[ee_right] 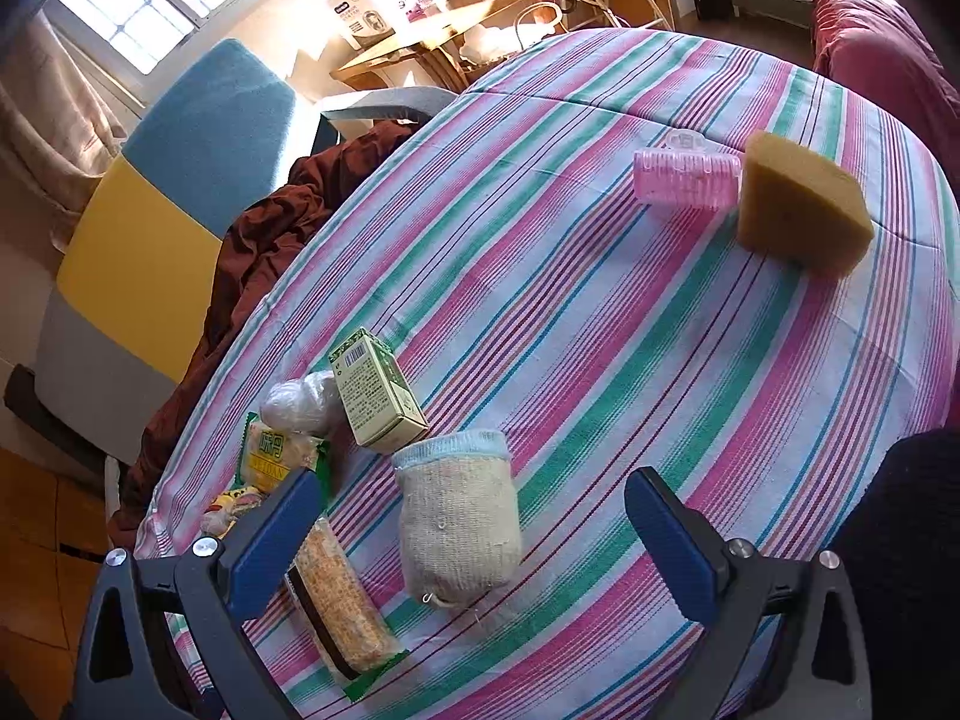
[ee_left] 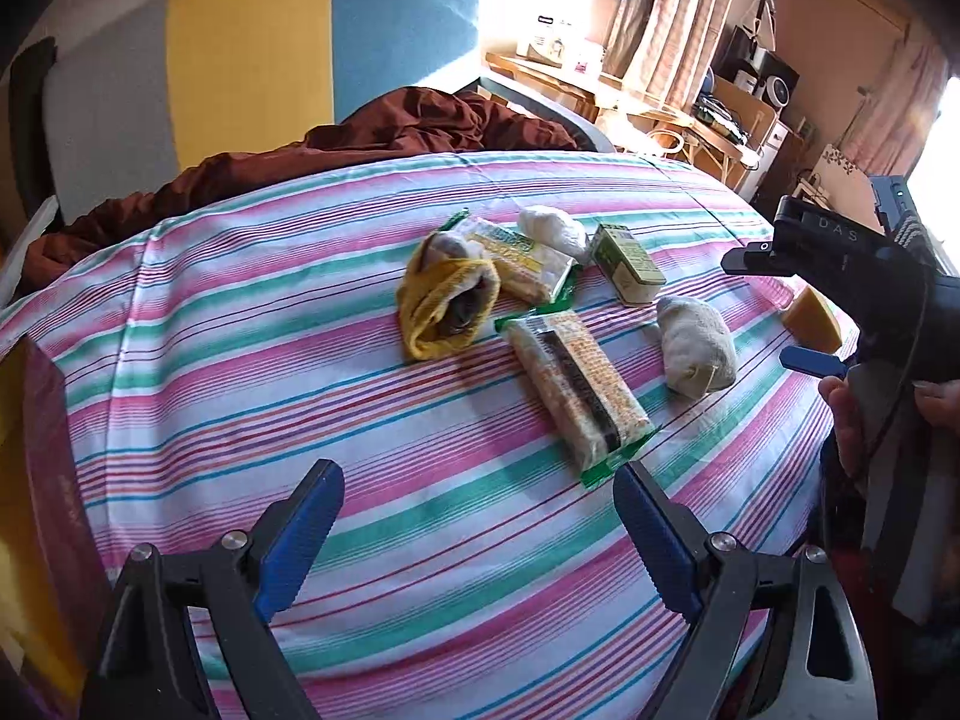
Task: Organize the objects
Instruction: 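Grasp the cracker packet with the left gripper and lift it, then grasp the knit sock with the right gripper while the left holds the crackers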
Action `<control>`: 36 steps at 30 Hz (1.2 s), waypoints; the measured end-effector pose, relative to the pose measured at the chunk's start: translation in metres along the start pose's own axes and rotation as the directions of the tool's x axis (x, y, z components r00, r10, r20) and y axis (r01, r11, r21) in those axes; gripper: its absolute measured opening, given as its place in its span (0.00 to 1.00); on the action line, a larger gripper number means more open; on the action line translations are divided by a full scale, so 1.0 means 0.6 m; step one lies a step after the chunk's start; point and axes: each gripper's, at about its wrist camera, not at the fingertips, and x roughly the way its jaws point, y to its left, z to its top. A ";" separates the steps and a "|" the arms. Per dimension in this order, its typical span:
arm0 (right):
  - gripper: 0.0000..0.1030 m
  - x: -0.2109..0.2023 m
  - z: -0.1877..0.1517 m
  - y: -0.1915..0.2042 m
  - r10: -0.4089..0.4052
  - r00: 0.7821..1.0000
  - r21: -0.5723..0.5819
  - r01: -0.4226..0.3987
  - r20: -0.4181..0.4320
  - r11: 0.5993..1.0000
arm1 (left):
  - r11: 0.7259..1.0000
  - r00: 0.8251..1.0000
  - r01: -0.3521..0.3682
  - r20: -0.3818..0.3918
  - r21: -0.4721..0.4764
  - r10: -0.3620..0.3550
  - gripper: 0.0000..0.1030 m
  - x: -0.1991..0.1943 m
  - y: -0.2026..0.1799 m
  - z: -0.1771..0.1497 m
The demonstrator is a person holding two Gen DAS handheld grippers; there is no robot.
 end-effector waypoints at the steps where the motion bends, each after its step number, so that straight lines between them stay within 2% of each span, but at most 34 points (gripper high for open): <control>1: 1.00 -0.002 0.001 -0.002 0.003 1.000 0.007 -0.003 0.005 1.000 | 1.000 1.000 0.006 -0.005 0.006 -0.006 0.89 0.011 -0.007 0.007; 5: 1.00 0.000 0.002 -0.005 0.015 1.000 0.016 -0.015 -0.003 1.000 | 1.000 0.999 0.020 -0.034 0.009 -0.019 0.89 0.057 -0.033 0.038; 10: 1.00 0.003 0.002 0.002 0.024 1.000 0.000 -0.024 -0.008 1.000 | 1.000 0.997 0.004 -0.073 -0.006 -0.004 0.89 0.113 -0.056 0.075; 14: 1.00 0.008 0.001 0.005 0.029 0.999 -0.003 -0.029 -0.018 1.000 | 0.999 0.994 -0.039 -0.102 0.013 0.040 0.89 0.159 -0.074 0.094; 16: 1.00 0.011 0.001 0.006 0.026 0.999 -0.005 -0.026 -0.027 1.000 | 0.997 0.988 -0.076 -0.136 0.028 0.079 0.85 0.187 -0.076 0.091; 17: 1.00 0.013 0.001 0.006 0.027 0.999 -0.004 -0.027 -0.032 1.000 | 0.993 0.989 -0.103 -0.101 0.058 0.108 0.85 0.186 -0.082 0.088; 18: 1.00 0.015 0.002 0.007 0.028 0.999 -0.004 -0.028 -0.036 1.000 | 0.991 0.990 -0.112 -0.081 0.078 0.119 0.79 0.186 -0.085 0.085; 20: 1.00 0.017 0.002 0.007 0.027 0.999 -0.006 -0.027 -0.041 1.000 | 0.991 0.993 -0.106 -0.048 0.083 0.110 0.73 0.177 -0.080 0.076; 22: 1.00 0.020 0.001 0.010 0.023 0.998 -0.014 -0.024 -0.053 1.000 | 0.989 0.994 -0.107 -0.020 0.099 0.110 0.53 0.165 -0.073 0.065; 24: 1.00 0.026 -0.001 0.014 0.017 0.997 -0.026 -0.019 -0.071 0.999 | 0.988 0.995 -0.103 -0.001 0.116 0.104 0.46 0.150 -0.065 0.050; 28: 0.98 0.042 -0.007 0.028 -0.010 0.993 -0.084 0.000 -0.114 0.997 | 0.984 0.995 -0.099 0.036 0.146 0.095 0.46 0.116 -0.047 0.002; 35: 0.92 0.075 -0.018 0.054 -0.095 0.983 -0.193 0.064 -0.157 0.979 | 0.993 0.995 -0.073 0.068 0.097 0.066 0.46 0.052 0.010 -0.074; 36: 0.89 0.083 -0.020 0.057 -0.113 0.979 -0.206 0.077 -0.170 0.975 | 0.993 0.996 -0.069 0.071 0.092 0.062 0.46 0.047 0.016 -0.082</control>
